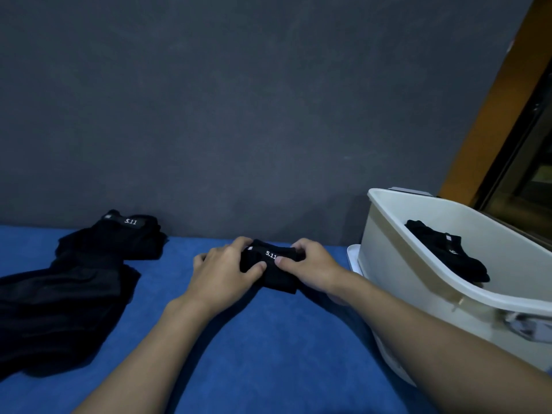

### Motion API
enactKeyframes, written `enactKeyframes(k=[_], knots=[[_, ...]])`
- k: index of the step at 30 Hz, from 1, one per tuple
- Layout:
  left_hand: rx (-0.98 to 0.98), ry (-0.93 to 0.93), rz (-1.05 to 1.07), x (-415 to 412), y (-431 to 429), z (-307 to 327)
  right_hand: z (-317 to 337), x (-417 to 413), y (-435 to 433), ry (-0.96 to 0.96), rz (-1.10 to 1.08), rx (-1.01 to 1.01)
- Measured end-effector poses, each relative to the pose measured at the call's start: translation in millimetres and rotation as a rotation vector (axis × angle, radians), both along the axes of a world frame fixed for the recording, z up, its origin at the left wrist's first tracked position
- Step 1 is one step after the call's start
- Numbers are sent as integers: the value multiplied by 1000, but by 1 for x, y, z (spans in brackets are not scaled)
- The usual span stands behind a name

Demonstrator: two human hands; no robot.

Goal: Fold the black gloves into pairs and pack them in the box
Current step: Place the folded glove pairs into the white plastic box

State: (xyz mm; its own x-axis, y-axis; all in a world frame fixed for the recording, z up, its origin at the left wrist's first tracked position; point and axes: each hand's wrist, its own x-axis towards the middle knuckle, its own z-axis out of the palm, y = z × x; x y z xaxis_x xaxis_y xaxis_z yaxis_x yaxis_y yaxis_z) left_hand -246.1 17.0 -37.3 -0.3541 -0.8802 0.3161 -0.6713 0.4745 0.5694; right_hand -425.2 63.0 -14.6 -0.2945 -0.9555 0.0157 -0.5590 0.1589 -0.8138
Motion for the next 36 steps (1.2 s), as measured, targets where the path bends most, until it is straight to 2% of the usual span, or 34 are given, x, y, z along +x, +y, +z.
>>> enactKeyframes(k=[4,10,15,21,28,31,34,36], knots=[[4,72,-27,2,6,4,7,-1,9,-54,38,17],[124,227,-78,3,2,2,14,3,20,-109,73,15],[184,354,-170,8,7,10,20,11,29,-43,106,17],[-31,369,-285,21,20,48,61,21,45,-11,190,0],[-206,324,-375,35,43,112,111,27,61,0,305,-143],[-271,350,-357,39,48,129,127,24,72,-9,290,-233],[-281,418,-282,37,53,136,140,18,84,9,269,-345],[-209,502,-259,29,59,140,145,12,92,-4,246,-411]])
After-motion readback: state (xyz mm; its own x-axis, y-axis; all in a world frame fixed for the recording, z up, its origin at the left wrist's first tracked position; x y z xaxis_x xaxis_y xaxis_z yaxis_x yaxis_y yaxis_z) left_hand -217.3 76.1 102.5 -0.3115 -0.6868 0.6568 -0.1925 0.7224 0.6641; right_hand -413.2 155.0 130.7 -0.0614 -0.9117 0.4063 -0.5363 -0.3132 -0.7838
